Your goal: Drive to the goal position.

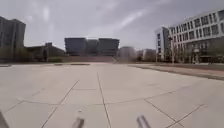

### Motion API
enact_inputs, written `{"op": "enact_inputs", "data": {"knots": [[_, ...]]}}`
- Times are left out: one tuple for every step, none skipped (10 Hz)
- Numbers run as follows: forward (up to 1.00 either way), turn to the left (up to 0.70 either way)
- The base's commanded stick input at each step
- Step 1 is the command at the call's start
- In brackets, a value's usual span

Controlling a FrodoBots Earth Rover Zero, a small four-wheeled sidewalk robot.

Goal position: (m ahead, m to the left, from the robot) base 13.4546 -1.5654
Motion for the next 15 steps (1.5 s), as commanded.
{"op": "enact_inputs", "data": {"knots": [[0.7,0.0],[0.7,0.0],[0.7,0.0],[0.7,0.0],[0.7,0.0],[0.7,0.0],[0.7,0.0],[0.7,0.0],[0.7,0.0],[0.7,0.0],[0.7,0.0],[0.7,0.0],[0.7,0.0],[0.7,0.0],[0.7,0.0]]}}
